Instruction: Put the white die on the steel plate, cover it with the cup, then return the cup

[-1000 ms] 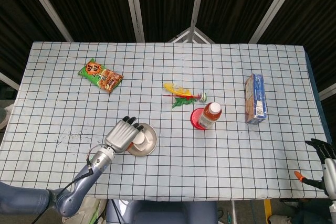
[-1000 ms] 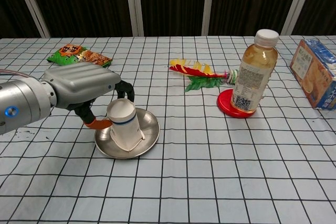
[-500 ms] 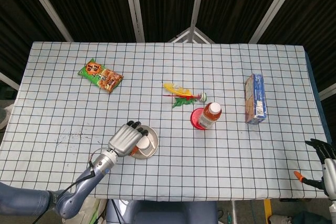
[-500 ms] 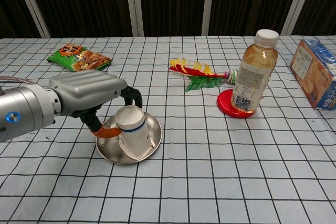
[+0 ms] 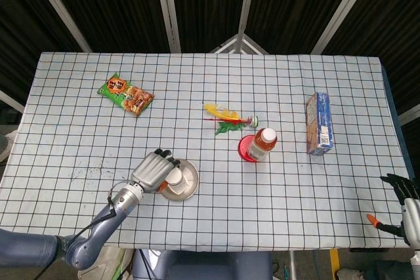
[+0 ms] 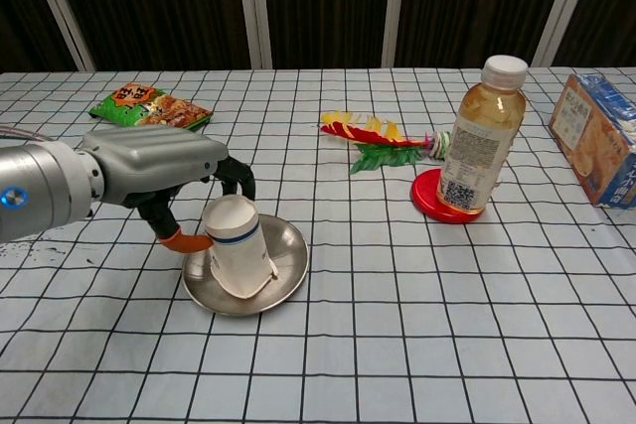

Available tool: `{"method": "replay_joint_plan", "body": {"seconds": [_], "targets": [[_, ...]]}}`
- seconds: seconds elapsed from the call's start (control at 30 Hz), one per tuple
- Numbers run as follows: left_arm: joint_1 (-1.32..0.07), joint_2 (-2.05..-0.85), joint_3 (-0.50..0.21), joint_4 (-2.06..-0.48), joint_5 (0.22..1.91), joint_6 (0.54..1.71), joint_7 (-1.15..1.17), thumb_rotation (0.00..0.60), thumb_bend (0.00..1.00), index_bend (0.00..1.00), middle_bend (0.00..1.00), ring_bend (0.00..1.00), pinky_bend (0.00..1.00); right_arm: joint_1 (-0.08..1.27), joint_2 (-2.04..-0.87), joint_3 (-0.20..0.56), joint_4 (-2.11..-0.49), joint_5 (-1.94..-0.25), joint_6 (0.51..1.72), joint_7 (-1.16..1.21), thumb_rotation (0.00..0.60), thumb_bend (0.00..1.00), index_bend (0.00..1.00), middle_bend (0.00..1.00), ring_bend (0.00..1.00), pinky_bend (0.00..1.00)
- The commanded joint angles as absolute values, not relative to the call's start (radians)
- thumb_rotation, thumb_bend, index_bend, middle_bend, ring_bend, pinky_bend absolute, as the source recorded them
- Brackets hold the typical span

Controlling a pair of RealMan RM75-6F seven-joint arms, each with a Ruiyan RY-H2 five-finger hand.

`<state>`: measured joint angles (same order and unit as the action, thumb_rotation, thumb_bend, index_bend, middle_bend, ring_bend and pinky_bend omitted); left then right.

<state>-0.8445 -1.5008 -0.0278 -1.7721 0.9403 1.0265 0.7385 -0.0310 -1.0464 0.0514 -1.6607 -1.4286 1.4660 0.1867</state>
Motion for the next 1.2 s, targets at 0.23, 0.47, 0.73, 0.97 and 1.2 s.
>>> {"method": "replay_joint_plan", "body": {"seconds": [0.23,0.47,0.73,0.97,1.2], "targets": [[-0.868,-1.556,-0.020,-1.679,0.934,1.063,0.846,0.600,0.51,0.39,0.41,0.19,0.23,-0.029,-1.049,0.051,-1.658,-1.425,1.457,0.192,0.600,0.10,0.22,0.19,0.13,0.00],[-0.874,-1.603,-0.029,-1.601,0.994,1.082,0.840,0.600,0.51,0.39,0.41,0.19,0.23,-0.028,-1.049,0.051,-1.655,-1.420,1.453,0.194,0.600,0.10,0.22,0.19,0.13,0.00],[-0.869,-1.636,-0.028,-1.587,1.034,1.047,0.759,0.600,0.51,0.39,0.40,0.19,0.23,-0.025,-1.049,0.050,-1.657,-1.417,1.444,0.196,0.600,0.10,0.22,0.19,0.13,0.00],[-0.867,-1.595,-0.037,-1.684,0.991,0.951,0.648,0.600,0.51,0.39,0.40,0.19,0.23,-0.027,-1.046,0.052,-1.661,-1.417,1.450,0.198,0.600,0.10,0.22,0.19,0.13,0.00],[-0.873,-1.522,-0.039,-1.779,0.913,0.876,0.596,0.600,0.51,0.40,0.40,0.19,0.22,-0.029,-1.042,0.050,-1.667,-1.422,1.455,0.202,0.600,0.10,0.22,0.19,0.13,0.00]]}}
